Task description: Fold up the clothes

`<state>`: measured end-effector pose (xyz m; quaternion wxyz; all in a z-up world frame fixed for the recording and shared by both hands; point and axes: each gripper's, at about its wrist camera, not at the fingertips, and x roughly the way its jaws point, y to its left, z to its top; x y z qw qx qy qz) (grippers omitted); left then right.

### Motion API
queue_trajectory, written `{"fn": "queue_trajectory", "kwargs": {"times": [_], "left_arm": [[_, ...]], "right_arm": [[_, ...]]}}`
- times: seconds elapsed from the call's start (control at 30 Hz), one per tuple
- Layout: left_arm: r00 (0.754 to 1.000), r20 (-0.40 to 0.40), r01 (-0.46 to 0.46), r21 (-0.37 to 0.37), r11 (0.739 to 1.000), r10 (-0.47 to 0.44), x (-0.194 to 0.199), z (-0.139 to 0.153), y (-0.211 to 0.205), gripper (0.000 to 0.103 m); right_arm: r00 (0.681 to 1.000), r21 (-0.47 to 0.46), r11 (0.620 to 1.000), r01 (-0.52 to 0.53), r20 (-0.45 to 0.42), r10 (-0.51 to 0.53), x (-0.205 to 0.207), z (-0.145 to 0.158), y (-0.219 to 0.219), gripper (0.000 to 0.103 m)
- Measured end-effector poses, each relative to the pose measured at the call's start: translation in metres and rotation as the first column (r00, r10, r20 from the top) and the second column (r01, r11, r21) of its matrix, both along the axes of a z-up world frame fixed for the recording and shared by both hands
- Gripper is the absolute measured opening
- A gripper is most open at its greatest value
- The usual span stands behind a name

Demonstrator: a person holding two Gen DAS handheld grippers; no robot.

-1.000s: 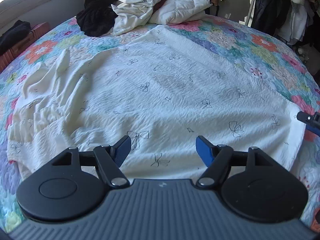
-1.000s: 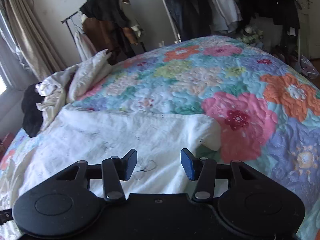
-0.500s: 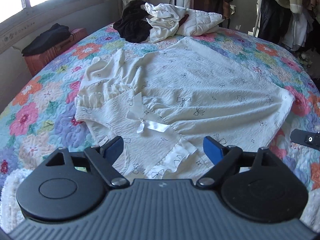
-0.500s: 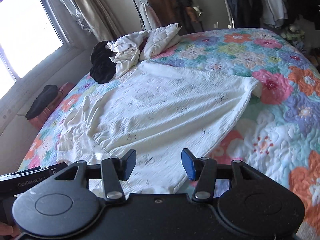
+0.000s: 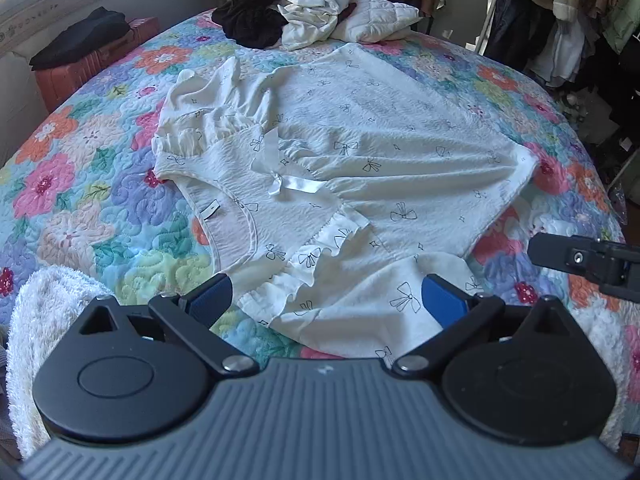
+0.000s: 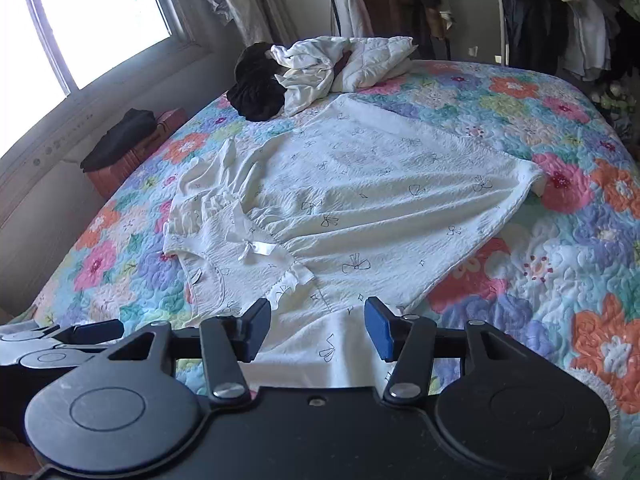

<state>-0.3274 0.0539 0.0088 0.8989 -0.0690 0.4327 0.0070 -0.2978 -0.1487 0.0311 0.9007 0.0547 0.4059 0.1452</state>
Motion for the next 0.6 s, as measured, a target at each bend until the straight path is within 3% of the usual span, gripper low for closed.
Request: {"fn": "queue_trajectory", "kwargs": {"times": [0.13, 0.3, 0.47, 0.6], "left_arm": [[1.000, -0.004, 0.025, 0.028, 0.999, -0.024, -0.009, 0.011, 0.000, 0.103], [0.999, -0.044, 0.030, 0.101, 0.994, -0.026, -0.018, 0.004, -0.005, 0.103], [0.998, -0.064, 0.026, 0.088, 0.996, -0.021, -0.027, -0.016, -0.007, 0.103], [0.998, -0.064, 0.038, 0.124, 0.992, -0.030, -0.034, -0.026, -0.012, 0.103]], "right_arm": [[1.000, -0.077, 0.997, -0.024, 0.017, 0.026, -0.016, 0.011, 0.005, 0.067], [0.999, -0.164, 0.985, -0.051, -0.001, 0.052, -0.030, 0.003, 0.013, 0.068], [0.998, -0.198, 0.979, -0.053, 0.017, 0.057, -0.036, -0.012, 0.023, 0.068], [0.998, -0.196, 0.979, -0.051, 0.014, 0.055, -0.038, -0.022, 0.027, 0.068]]}}
